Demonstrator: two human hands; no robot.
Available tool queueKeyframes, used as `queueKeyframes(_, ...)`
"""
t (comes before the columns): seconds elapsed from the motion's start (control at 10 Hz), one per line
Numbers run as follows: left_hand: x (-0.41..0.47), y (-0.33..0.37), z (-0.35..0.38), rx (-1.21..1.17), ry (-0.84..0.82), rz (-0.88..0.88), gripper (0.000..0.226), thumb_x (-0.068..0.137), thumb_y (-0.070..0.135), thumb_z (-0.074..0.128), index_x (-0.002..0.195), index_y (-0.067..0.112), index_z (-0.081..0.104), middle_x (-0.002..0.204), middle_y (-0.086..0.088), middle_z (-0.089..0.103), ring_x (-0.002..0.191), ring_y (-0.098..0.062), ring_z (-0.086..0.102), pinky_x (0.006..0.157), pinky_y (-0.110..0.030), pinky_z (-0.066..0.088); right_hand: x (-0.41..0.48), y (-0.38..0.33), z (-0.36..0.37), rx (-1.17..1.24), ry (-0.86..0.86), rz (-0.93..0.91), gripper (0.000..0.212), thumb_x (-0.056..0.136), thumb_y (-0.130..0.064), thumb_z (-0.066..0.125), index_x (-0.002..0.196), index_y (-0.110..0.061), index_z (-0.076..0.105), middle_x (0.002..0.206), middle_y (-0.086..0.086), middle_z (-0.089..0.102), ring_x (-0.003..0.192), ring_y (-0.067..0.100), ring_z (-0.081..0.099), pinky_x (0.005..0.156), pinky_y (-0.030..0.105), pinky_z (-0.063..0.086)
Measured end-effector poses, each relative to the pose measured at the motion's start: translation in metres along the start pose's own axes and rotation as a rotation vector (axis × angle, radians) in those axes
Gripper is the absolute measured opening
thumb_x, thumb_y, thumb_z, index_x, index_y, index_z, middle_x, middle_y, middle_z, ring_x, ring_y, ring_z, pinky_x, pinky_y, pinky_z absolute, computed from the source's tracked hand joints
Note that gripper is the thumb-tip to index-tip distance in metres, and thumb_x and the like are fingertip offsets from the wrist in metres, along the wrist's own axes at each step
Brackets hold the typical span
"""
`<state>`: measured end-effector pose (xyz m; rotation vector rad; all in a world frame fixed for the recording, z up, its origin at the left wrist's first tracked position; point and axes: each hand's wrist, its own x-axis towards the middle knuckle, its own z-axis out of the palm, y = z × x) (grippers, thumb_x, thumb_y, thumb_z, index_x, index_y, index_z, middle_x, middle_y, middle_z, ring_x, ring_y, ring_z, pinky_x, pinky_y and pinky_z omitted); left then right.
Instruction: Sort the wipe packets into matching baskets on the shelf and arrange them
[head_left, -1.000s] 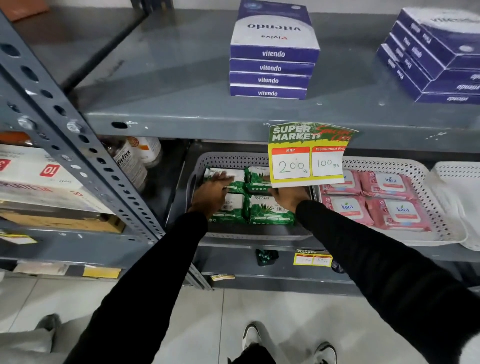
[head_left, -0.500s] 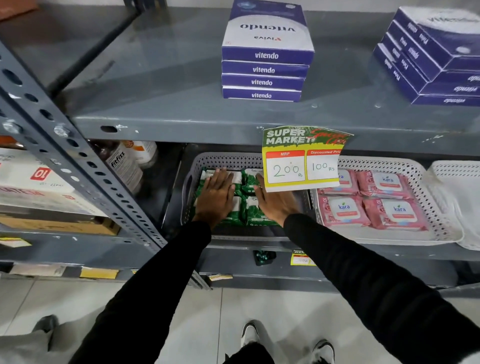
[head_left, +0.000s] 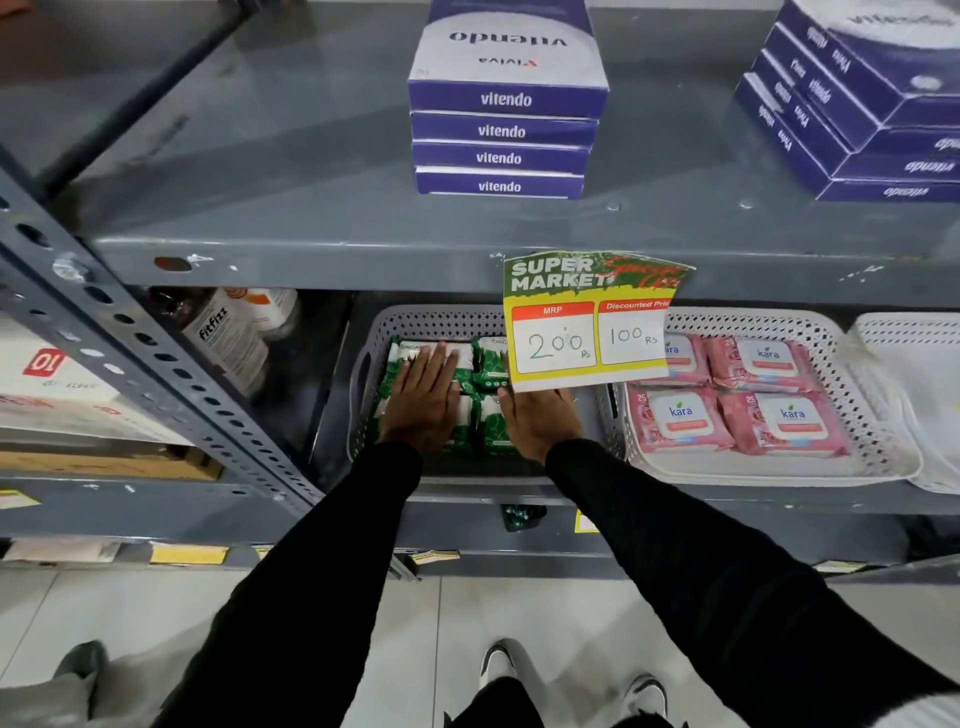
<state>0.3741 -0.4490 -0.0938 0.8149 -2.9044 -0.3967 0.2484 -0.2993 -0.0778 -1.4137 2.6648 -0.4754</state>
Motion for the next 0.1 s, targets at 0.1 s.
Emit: queueKeyframes(0.1, 0.0026, -0.0028, 0.0013, 0.017, -0.011, 0.002, 0.078, 0.091, 0.048, -0.001, 0.156, 0.01, 0.021, 0.166, -0.017, 0.017, 0.154, -0.033, 0.012, 0.125, -0.049, 0.006, 0.0094, 0.0044, -0.0001, -0.061, -0.17, -0.012, 0.056, 0.102, -0.046, 0.016, 0.133, -0.008, 0.043, 0.147, 0.018, 0.043, 0.134, 0.034, 0.039, 0.109, 0.047, 0.032)
